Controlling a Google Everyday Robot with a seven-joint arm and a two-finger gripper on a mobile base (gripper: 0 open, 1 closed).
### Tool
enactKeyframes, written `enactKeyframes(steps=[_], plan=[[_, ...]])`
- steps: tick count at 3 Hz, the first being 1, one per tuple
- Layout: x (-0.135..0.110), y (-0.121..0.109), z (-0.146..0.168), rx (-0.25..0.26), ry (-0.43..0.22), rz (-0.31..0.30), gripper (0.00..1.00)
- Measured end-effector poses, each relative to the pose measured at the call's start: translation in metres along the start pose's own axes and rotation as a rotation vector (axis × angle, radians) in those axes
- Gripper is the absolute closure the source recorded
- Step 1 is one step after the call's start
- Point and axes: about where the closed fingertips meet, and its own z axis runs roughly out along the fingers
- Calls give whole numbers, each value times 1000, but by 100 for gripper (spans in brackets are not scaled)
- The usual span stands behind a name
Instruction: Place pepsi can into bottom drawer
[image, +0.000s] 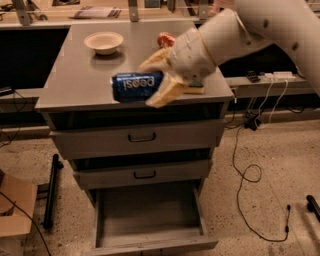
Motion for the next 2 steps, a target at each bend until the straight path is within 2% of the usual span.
enactKeyframes(steps=[1,2], plan=[[30,70,26,-112,31,85,100],[92,152,88,-276,138,213,100]])
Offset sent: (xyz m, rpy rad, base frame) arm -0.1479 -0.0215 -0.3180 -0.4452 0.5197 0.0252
